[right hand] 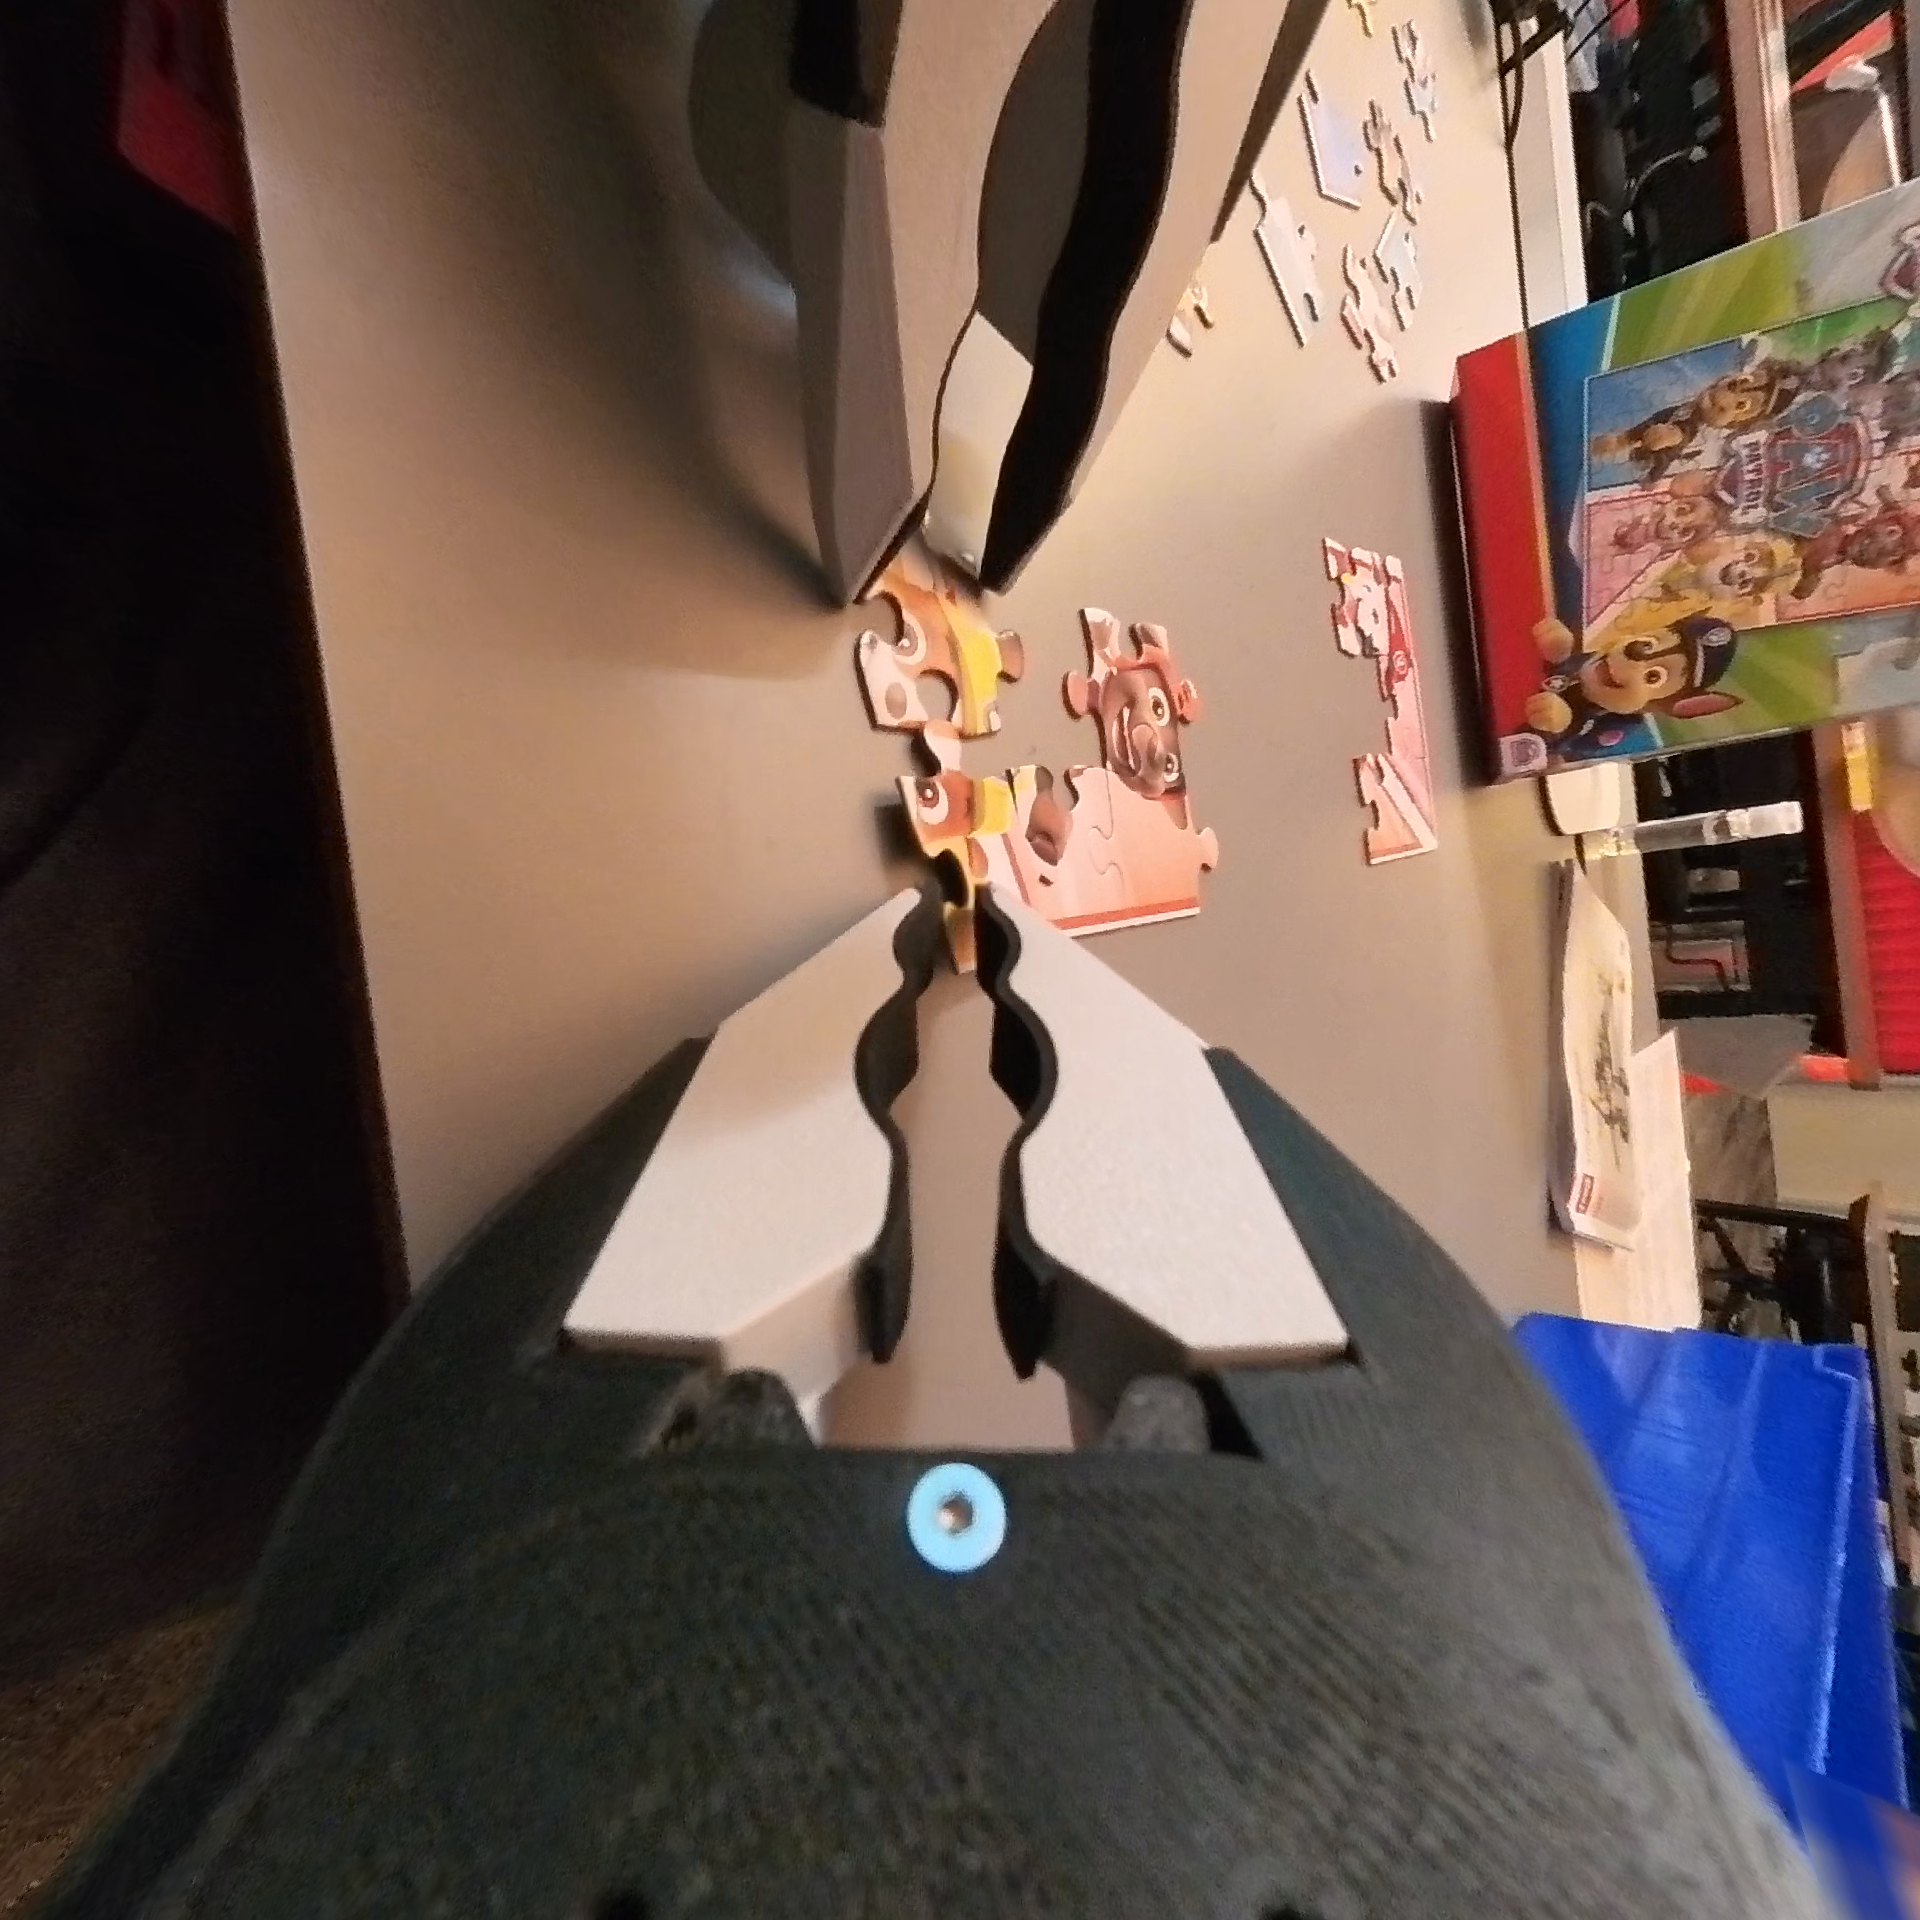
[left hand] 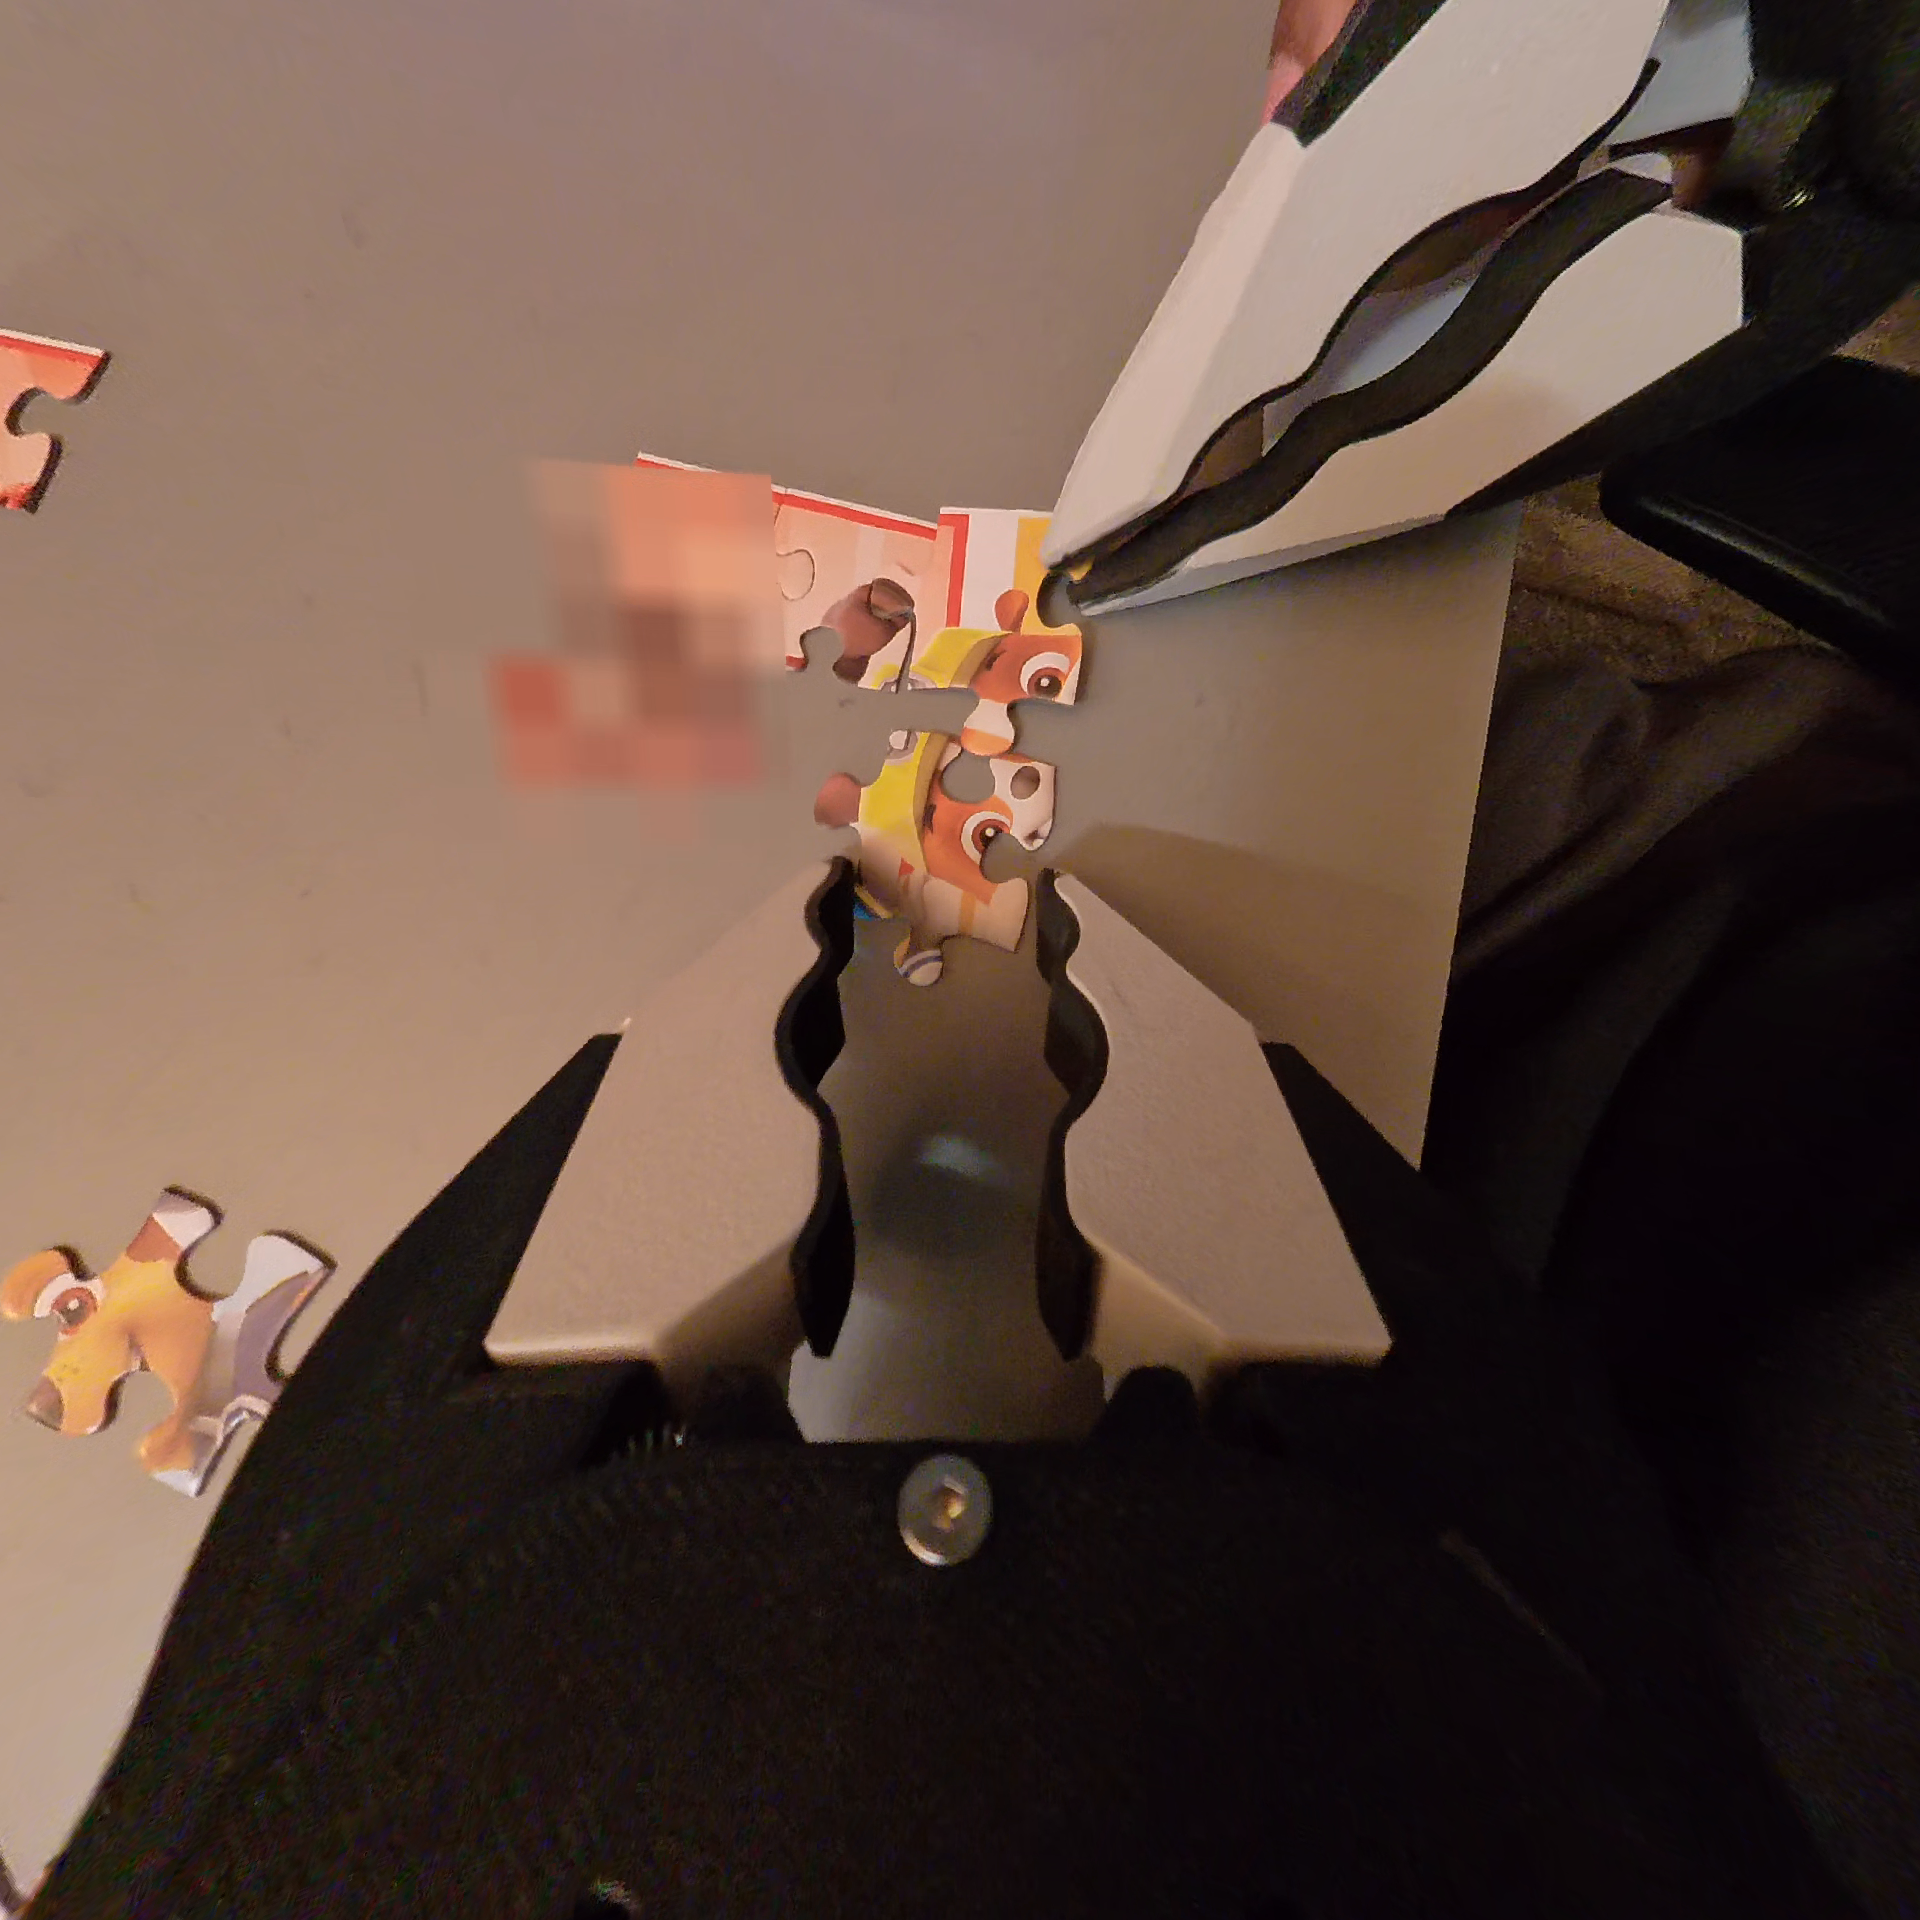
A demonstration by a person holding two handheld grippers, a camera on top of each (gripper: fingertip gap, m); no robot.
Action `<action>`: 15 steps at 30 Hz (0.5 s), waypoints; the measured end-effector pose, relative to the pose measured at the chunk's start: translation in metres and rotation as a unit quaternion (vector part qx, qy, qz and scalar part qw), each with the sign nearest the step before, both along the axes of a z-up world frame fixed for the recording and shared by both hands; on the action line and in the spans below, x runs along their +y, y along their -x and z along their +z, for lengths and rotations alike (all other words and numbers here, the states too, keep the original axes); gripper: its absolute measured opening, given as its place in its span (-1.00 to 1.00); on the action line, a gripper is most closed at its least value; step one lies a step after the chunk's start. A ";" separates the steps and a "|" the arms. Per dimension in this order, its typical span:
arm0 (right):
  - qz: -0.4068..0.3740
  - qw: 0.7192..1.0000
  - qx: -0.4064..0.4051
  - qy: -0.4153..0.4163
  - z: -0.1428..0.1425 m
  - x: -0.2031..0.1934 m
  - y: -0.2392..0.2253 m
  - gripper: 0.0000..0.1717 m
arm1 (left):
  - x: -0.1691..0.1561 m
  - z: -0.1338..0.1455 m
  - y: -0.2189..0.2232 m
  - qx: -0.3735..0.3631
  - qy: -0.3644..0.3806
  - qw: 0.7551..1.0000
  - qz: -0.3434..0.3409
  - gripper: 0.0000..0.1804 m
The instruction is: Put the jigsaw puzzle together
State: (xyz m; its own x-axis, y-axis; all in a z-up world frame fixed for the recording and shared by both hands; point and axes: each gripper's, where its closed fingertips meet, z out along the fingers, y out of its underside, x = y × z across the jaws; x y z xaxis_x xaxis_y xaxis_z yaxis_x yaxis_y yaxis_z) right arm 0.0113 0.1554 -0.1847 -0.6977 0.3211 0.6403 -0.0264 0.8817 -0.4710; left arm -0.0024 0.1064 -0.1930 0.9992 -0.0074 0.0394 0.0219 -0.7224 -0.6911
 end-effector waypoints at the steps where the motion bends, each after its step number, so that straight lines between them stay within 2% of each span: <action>1: 0.000 1.000 -0.004 0.000 -0.001 0.000 0.000 -0.93 | 0.000 0.000 0.000 0.001 0.001 1.000 -0.001 -0.64; 10: 0.008 0.998 -0.030 0.045 0.004 -0.004 -0.007 -0.80 | 0.001 0.000 -0.001 -0.004 0.001 1.000 -0.004 -0.65; 13: -0.009 0.997 -0.042 0.069 0.006 -0.001 -0.004 -0.79 | 0.002 -0.001 -0.001 -0.002 0.002 1.000 -0.006 -0.65; 15: -0.029 0.992 -0.072 0.096 0.004 0.004 -0.003 -0.70 | 0.002 -0.001 -0.001 -0.001 0.003 1.000 -0.007 -0.65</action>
